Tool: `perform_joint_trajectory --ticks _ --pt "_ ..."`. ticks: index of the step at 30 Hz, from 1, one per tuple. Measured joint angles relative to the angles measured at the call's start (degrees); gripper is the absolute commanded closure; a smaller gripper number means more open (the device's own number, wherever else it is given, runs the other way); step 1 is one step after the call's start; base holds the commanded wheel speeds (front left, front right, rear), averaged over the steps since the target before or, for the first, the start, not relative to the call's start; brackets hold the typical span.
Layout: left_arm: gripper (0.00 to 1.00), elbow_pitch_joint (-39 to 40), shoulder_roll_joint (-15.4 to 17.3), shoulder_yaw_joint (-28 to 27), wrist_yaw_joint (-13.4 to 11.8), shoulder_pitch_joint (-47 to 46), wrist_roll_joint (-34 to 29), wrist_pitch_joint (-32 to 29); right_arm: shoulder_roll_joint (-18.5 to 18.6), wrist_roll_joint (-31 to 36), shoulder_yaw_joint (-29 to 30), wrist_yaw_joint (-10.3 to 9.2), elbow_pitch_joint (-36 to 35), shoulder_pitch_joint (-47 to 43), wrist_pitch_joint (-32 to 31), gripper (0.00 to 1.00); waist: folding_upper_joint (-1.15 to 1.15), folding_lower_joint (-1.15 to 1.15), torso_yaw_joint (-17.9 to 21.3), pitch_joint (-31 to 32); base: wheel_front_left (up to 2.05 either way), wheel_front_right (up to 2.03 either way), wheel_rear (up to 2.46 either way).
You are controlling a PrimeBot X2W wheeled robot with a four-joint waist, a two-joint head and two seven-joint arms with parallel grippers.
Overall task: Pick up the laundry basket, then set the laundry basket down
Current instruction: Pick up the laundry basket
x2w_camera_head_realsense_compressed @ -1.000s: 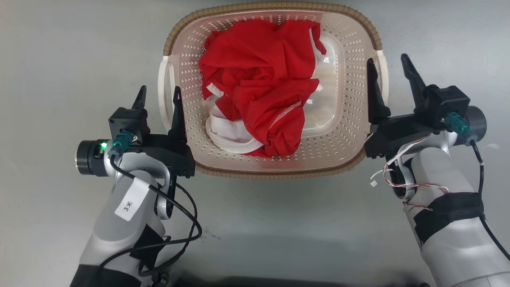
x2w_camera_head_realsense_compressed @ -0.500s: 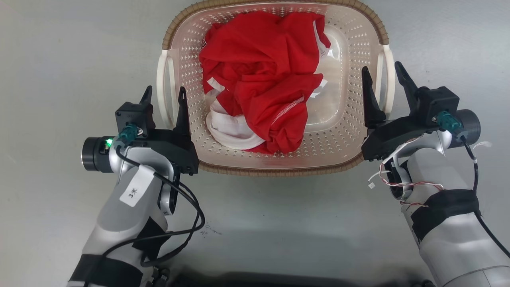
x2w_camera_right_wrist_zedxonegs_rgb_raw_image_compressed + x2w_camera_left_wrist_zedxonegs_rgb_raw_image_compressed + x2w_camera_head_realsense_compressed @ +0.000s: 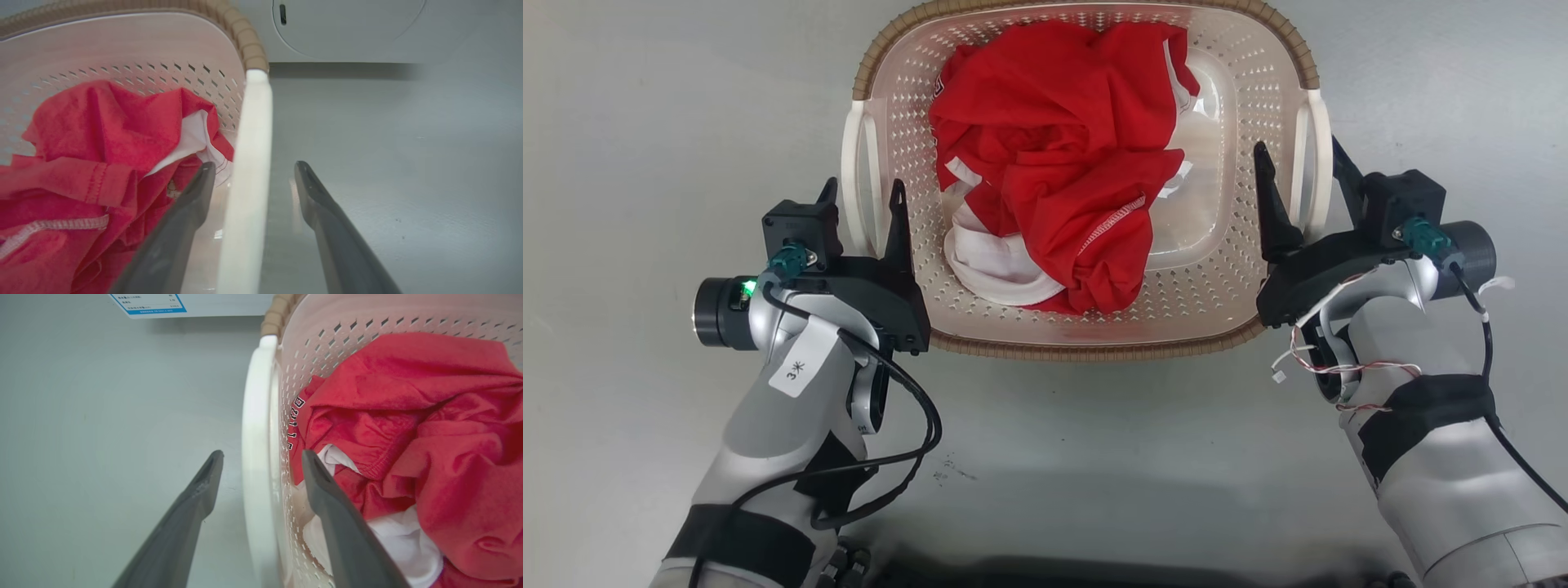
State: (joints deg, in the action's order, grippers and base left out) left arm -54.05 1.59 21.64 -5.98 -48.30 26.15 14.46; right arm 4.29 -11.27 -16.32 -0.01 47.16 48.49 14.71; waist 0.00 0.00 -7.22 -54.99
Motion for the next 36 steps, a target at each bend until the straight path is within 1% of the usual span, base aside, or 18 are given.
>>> perform_joint_trajectory --ticks 4,6,9,10,11,12,13,14,15,16,17,18,27,36 --pt "0.00 -0.93 0.01 1.40 0.44 -0.62 1.93 -0.08 -0.01 -1.01 -1.26 -0.44 0.93 0.58 0.00 0.00 0.00 0.00 -0.08 0.09 0.00 0.00 0.00" --pt "0.00 -1.05 -0.01 2.03 0.45 -0.71 2.61 -0.25 0.01 -1.52 -2.01 -0.55 1.43 0.63 0.00 0.02 0.00 0.00 -0.14 0.11 0.00 0.00 0.00" --pt "0.00 -1.58 -0.01 3.07 0.51 -0.82 3.14 -0.32 -0.01 -2.92 -3.09 -1.04 1.80 1.54 0.00 0.08 0.00 0.00 -0.24 0.10 0.00 0.00 0.00" --pt "0.00 -1.81 -0.01 3.27 0.52 -0.93 3.31 -0.52 0.00 -2.99 -3.35 -1.09 1.88 1.78 0.00 0.14 0.00 0.00 -0.28 0.09 0.00 0.00 0.00" --pt "0.10 -2.10 -0.01 3.52 0.53 -1.08 3.61 -0.59 0.00 -3.30 -3.69 -1.22 2.10 1.95 0.00 0.22 0.00 0.00 -0.32 0.09 0.00 0.00 0.00" --pt "0.21 -2.38 0.00 3.80 0.76 -1.23 4.07 -0.64 0.00 -3.54 -4.05 -1.59 2.45 2.10 0.01 0.33 0.00 0.00 -0.35 0.08 0.00 0.00 0.00" --pt "0.38 -2.65 0.01 4.27 1.00 -1.48 4.65 -0.77 0.00 -3.72 -4.32 -1.75 2.85 2.27 0.01 0.51 0.00 0.00 -0.39 0.08 0.00 0.00 0.00" --pt "0.58 -2.78 0.01 4.70 1.02 -1.81 4.92 -0.77 0.00 -4.02 -4.59 -2.18 3.19 2.41 0.01 0.62 0.00 0.00 -0.42 0.09 0.00 0.00 0.00" --pt "0.67 -2.81 -0.02 5.01 1.02 -2.05 5.12 -0.77 0.02 -4.23 -4.75 -2.65 3.45 2.50 0.02 0.69 0.00 0.00 -0.45 0.10 0.00 0.00 0.00" --pt "0.95 -2.93 -0.02 5.31 1.02 -2.15 5.13 -0.77 0.07 -4.61 -4.86 -3.13 3.66 2.57 0.02 0.91 0.00 0.00 -0.48 0.11 0.00 0.00 0.00" --pt "1.00 -3.16 0.09 5.60 1.18 -2.15 5.21 -0.81 0.04 -5.02 -4.94 -3.61 3.80 2.60 0.07 1.00 0.00 0.00 -0.51 0.13 0.00 0.00 0.00" --pt "1.00 -3.32 0.23 6.08 1.54 -2.13 5.46 -0.82 0.05 -5.66 -5.08 -3.81 4.01 2.70 0.08 1.00 -0.01 0.00 -0.53 0.16 0.00 0.00 0.00" --pt "1.00 -4.66 0.21 8.99 1.52 -2.01 8.08 -0.85 0.29 -9.66 -8.29 -5.53 6.03 2.68 0.00 1.00 0.00 0.00 -0.62 1.51 0.00 0.00 0.00" --pt "1.00 -6.61 0.20 10.73 1.47 -1.74 9.71 -1.10 0.24 -13.02 -11.26 -6.09 8.37 2.50 0.00 1.00 0.00 0.00 -0.29 4.56 0.00 0.00 0.00"
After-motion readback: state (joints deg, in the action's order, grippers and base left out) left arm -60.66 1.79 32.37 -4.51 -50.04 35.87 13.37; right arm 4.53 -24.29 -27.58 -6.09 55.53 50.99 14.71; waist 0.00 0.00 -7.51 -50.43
